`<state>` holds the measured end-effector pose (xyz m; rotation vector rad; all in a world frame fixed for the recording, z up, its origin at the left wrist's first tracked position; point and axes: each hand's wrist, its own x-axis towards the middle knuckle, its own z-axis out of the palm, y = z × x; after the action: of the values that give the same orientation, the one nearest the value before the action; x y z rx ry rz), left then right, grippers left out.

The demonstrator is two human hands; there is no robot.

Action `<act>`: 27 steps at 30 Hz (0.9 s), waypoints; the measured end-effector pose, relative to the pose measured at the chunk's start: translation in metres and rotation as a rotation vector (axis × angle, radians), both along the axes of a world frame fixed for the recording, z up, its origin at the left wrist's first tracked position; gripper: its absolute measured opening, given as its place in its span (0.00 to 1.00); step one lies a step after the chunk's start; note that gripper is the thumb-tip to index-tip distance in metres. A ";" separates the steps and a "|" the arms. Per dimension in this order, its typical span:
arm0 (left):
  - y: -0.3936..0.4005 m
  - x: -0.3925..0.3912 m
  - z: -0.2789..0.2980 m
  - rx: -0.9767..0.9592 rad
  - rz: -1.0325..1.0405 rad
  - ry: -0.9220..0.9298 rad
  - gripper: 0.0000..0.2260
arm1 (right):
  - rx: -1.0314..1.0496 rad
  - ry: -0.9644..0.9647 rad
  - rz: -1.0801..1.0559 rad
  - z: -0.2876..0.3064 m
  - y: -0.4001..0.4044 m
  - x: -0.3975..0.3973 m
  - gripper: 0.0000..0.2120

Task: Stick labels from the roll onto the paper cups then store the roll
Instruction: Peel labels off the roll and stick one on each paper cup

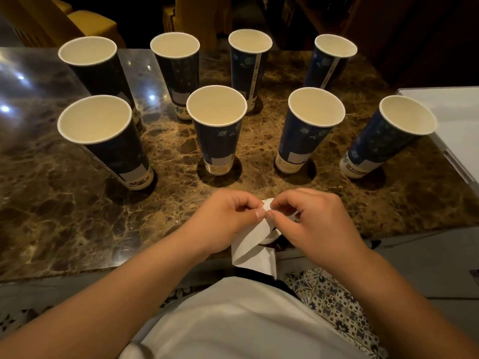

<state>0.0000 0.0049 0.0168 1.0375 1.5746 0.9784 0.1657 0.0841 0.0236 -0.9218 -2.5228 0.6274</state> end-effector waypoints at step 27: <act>0.005 0.012 0.008 -0.082 0.067 0.112 0.08 | -0.425 0.113 -0.402 0.008 0.004 0.000 0.06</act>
<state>0.0116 0.0094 0.0251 1.0027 1.7364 0.9058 0.1654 0.0880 0.0314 -1.4442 -2.0492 1.0637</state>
